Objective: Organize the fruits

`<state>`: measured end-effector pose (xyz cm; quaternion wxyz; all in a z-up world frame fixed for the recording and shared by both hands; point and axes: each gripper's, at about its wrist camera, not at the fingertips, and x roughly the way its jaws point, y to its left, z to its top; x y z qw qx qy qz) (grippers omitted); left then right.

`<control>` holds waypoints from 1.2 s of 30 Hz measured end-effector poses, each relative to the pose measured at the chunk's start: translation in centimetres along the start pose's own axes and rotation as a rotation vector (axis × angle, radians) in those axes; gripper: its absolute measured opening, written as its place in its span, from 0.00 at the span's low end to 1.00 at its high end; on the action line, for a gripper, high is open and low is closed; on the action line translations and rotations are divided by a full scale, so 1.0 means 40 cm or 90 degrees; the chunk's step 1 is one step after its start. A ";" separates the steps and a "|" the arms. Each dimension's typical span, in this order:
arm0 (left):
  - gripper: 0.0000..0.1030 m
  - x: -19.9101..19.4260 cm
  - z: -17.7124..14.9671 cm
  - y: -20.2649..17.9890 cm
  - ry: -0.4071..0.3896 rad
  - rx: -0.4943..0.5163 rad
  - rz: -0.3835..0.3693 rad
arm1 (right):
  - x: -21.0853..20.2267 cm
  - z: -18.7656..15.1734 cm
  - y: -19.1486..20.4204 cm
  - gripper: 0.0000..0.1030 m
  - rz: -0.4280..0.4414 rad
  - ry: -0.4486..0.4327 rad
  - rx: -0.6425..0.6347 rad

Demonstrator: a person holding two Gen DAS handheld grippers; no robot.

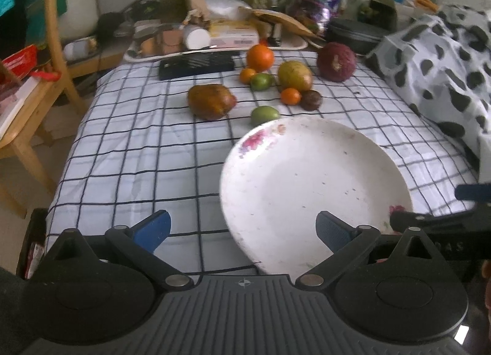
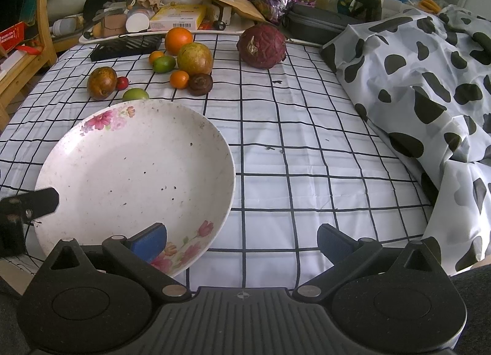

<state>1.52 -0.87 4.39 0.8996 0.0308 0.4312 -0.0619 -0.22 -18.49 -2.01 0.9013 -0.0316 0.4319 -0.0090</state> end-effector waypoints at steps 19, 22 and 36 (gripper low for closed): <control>1.00 -0.014 0.020 0.010 -0.035 -0.026 -0.089 | 0.001 0.007 -0.014 1.00 0.008 -0.002 0.028; 1.00 -0.016 0.028 0.017 -0.047 -0.026 -0.087 | 0.003 0.010 -0.022 1.00 0.013 -0.005 0.042; 0.99 0.022 0.095 0.070 -0.078 -0.003 -0.068 | 0.027 0.051 -0.043 1.00 0.046 -0.064 0.051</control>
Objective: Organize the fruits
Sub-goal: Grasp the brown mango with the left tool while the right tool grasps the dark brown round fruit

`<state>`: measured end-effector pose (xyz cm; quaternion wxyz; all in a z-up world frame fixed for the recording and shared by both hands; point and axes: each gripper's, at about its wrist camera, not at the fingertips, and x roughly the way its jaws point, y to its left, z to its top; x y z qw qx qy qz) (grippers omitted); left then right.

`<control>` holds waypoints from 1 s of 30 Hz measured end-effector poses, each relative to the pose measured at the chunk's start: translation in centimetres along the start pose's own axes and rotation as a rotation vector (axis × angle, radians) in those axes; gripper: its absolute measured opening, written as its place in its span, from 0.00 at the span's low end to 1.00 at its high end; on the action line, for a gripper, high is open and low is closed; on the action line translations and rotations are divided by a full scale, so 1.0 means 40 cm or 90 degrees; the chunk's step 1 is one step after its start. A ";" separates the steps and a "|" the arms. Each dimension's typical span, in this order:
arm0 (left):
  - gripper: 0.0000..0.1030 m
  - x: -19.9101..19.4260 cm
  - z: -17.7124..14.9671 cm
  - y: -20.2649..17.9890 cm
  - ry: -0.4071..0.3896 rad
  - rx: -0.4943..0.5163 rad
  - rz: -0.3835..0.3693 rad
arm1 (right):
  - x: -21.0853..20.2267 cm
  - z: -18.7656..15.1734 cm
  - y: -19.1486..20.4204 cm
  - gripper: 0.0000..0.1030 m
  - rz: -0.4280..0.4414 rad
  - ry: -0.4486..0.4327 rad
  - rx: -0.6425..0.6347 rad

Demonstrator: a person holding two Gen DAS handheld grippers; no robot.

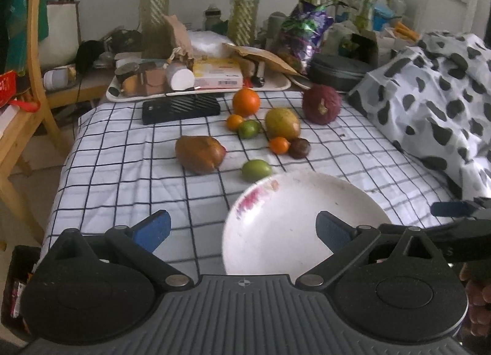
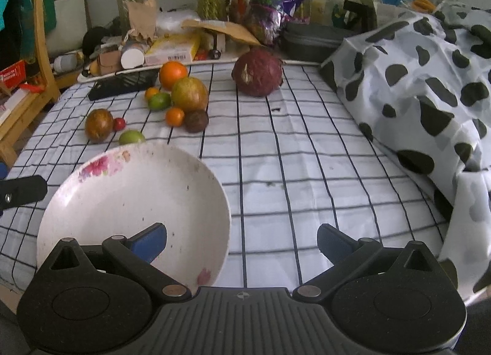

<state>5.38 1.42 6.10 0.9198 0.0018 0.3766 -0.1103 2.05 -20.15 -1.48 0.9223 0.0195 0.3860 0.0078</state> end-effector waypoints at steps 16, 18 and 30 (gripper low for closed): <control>0.99 0.111 0.095 0.072 0.011 0.050 -0.029 | 0.085 0.090 -0.025 1.00 0.050 -0.022 -0.050; 0.99 0.126 0.105 0.078 0.016 0.058 -0.032 | 0.098 0.099 -0.031 1.00 0.059 -0.015 -0.042; 0.99 0.247 0.160 0.132 0.056 0.109 -0.044 | 0.171 0.175 -0.047 1.00 0.093 -0.009 -0.025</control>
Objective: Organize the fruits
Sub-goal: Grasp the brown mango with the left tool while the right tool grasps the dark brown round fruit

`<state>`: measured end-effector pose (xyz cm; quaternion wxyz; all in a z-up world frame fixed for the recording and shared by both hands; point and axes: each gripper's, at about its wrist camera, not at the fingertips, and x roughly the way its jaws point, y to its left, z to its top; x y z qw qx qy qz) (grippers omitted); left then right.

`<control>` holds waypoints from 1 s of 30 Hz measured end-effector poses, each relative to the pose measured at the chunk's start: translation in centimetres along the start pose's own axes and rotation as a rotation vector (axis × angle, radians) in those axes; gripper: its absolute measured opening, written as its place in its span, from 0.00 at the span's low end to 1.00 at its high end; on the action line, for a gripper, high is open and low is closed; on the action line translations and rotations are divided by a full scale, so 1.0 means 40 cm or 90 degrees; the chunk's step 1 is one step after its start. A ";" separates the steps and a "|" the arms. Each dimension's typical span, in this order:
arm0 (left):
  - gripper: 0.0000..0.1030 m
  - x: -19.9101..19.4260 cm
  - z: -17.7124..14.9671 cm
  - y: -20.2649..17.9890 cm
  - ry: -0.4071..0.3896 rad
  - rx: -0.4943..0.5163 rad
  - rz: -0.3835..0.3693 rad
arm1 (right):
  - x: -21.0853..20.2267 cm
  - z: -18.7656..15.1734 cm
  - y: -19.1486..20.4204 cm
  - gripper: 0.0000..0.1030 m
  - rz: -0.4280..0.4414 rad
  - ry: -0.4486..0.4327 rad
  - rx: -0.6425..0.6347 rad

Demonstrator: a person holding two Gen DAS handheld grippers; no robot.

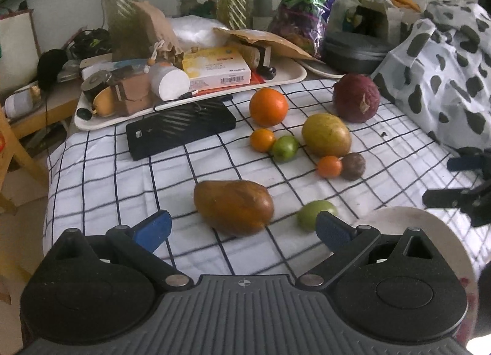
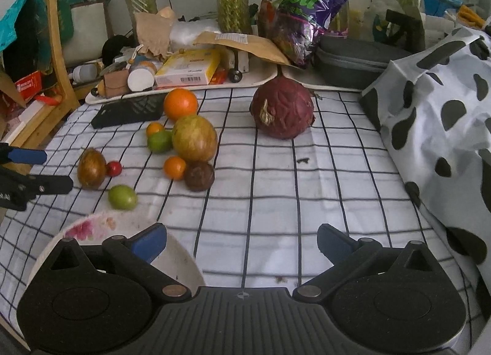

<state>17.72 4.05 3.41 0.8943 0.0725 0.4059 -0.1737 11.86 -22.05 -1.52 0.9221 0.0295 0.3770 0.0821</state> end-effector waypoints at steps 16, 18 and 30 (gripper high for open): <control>0.85 0.129 0.023 0.061 0.027 0.086 -0.068 | 0.082 0.082 -0.009 1.00 0.041 0.012 -0.004; 0.84 0.141 0.022 0.067 0.032 0.086 -0.079 | 0.088 0.087 -0.006 1.00 0.042 0.013 -0.010; 0.73 0.160 0.029 0.081 0.034 0.060 -0.105 | 0.124 0.106 0.005 1.00 0.049 0.017 -0.045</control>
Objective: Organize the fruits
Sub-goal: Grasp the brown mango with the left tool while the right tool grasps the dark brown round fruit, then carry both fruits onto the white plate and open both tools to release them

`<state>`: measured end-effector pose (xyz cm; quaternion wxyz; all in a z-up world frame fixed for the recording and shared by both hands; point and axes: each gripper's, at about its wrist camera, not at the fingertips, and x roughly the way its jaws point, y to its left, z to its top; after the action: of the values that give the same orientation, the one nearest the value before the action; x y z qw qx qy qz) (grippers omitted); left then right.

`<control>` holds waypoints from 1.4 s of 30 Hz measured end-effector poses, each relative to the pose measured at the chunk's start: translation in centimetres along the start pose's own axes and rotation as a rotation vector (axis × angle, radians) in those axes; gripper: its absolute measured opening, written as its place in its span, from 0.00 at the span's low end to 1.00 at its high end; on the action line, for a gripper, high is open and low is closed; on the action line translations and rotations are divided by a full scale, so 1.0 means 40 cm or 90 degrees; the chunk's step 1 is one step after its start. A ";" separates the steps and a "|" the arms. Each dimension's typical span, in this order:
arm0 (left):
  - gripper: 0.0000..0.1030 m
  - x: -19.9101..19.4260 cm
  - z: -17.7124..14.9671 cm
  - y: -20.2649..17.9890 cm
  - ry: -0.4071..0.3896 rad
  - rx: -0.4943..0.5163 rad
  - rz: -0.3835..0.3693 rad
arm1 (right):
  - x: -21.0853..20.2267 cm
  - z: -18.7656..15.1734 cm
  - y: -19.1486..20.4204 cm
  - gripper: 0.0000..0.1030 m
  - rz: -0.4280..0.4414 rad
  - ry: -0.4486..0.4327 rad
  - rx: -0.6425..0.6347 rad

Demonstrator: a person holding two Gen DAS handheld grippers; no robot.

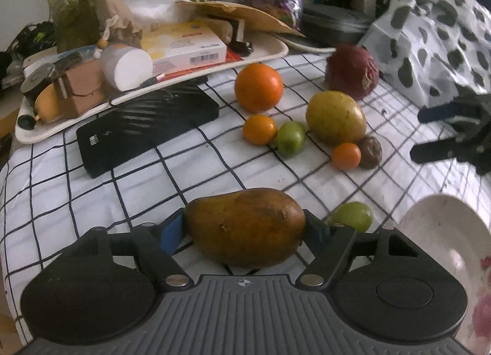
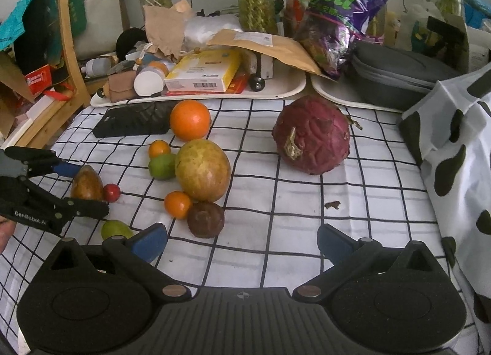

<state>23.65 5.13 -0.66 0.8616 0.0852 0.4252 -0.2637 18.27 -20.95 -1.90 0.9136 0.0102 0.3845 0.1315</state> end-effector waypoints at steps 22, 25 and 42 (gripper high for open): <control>0.73 -0.056 0.042 0.017 -0.048 -0.044 0.038 | 0.106 0.008 0.111 0.44 0.008 0.015 -0.251; 0.73 -0.061 0.042 0.013 -0.051 -0.043 0.037 | 0.104 0.004 0.114 0.34 0.022 0.016 -0.253; 0.73 -0.137 0.035 -0.105 -0.081 -0.010 0.030 | -0.002 -0.002 0.088 0.32 0.008 -0.031 -0.189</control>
<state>19.66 3.17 4.78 0.8935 0.0712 0.3695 -0.2450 17.34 -17.58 -1.47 0.9132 -0.1195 0.3387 0.1925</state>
